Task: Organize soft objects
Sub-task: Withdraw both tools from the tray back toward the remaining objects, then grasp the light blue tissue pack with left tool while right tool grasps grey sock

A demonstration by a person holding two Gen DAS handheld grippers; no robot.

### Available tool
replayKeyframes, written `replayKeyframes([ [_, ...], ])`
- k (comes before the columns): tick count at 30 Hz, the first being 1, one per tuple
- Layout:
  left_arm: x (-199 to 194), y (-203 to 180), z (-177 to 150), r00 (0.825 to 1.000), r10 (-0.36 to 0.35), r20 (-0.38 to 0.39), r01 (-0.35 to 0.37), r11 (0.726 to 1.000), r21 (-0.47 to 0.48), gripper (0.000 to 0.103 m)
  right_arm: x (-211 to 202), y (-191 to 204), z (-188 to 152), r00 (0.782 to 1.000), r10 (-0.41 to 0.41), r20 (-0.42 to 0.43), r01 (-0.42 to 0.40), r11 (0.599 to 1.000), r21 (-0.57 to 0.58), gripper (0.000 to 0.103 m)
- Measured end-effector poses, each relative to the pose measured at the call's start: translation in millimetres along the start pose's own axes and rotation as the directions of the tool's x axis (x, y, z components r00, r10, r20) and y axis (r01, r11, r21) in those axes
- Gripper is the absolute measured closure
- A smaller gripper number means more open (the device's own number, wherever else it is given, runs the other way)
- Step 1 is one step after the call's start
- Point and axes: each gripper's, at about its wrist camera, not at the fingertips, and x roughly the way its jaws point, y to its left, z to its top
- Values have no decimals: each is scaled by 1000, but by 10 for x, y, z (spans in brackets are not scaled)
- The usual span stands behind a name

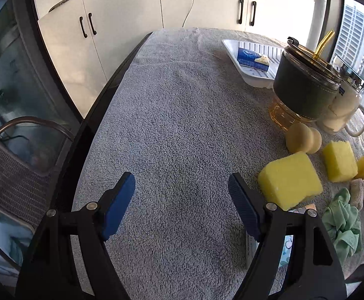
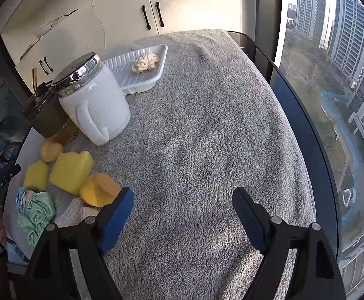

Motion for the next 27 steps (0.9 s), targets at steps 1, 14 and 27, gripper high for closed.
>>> replayKeyframes([
  [1,-42,-22,-41,1000,0,2,0,1000,5,27,-21,34,-48,1000,8,-1,-8,1000,-3,20],
  [14,-243,-592,-257,990,-127,-67,130,990,45,27,-135,595,-510,1000,4,13,-2,992,-124,20],
  [27,24,-813,-305,977,-147,-154,153,988,28,27,140,895,-542,998,55,-17,-57,984,-170,20],
])
